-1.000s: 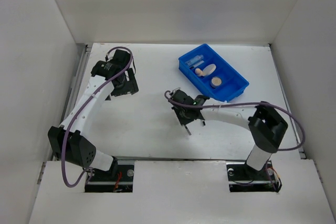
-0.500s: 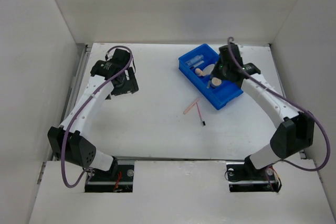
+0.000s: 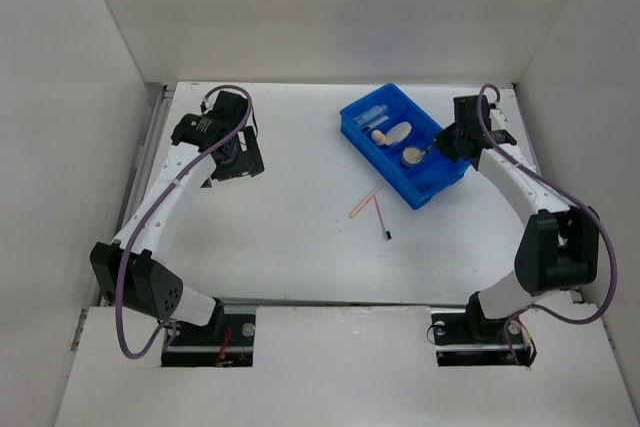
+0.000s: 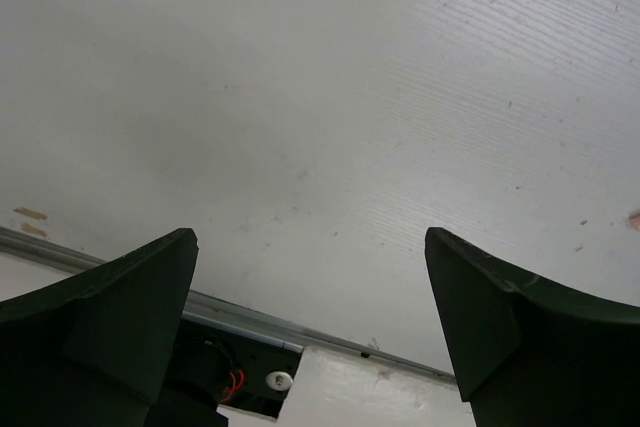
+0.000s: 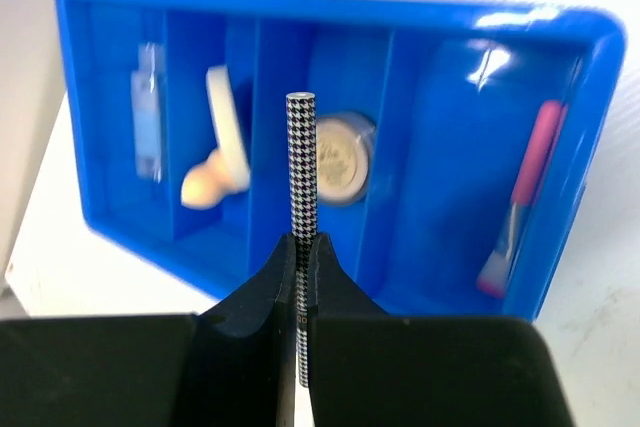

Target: Organize the makeup

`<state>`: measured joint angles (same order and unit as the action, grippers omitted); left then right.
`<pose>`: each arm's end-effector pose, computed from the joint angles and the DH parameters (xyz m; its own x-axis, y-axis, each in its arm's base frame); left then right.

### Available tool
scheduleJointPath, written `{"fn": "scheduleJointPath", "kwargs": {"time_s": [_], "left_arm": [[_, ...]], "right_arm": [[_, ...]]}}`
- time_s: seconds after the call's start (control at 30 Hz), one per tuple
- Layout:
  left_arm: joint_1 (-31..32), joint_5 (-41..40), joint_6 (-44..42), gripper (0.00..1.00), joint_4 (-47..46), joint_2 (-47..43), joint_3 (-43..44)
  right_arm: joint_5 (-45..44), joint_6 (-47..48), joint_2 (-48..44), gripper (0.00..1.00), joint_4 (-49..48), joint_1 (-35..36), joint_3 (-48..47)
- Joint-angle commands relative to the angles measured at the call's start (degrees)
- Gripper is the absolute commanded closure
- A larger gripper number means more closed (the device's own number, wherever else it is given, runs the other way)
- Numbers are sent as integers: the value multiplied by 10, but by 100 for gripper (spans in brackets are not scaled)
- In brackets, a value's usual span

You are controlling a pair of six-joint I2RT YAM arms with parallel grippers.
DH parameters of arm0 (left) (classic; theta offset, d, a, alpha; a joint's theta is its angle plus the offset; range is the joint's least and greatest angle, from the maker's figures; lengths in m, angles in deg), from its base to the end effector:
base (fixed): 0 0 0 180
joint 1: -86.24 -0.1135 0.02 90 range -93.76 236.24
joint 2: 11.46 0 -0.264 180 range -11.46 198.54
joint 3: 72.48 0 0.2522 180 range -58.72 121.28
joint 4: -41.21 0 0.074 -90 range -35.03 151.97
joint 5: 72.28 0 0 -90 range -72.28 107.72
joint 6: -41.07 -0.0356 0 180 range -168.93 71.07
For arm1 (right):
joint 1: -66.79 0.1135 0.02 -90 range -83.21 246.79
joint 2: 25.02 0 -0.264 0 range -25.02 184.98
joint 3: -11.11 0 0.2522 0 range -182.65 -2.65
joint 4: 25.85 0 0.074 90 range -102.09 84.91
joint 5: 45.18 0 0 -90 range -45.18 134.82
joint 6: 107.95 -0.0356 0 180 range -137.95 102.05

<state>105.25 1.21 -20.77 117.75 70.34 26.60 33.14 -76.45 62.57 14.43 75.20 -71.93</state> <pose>0.2665 -0.0811 0.3568 -0.7990 -0.2033 -0.5659 -0.2292 0.9730 -0.0259 0.3349 0.0422 0.2805 -0.3654 0.7900 -0.4923 0.5940 0.6051 0.5301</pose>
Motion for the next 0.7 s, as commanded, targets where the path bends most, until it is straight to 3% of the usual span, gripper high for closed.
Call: {"fn": "scheduleJointPath", "kwargs": {"time_s": [0.0,0.17,0.33,0.67], "left_arm": [[-3,0,-10,4,7,-4,22],[-3,0,-10,4,7,-4,22],[-3,0,-10,4,7,1,22],[-3,0,-5,4,7,1,22]], "right_arm": [[-20,0,28,100,-31,-14,-24],[-50,6,44,100,-16,-14,-36],[-63,18,44,85,-10,-14,-30],[-86,30,44,84,3,-14,-19]]}}
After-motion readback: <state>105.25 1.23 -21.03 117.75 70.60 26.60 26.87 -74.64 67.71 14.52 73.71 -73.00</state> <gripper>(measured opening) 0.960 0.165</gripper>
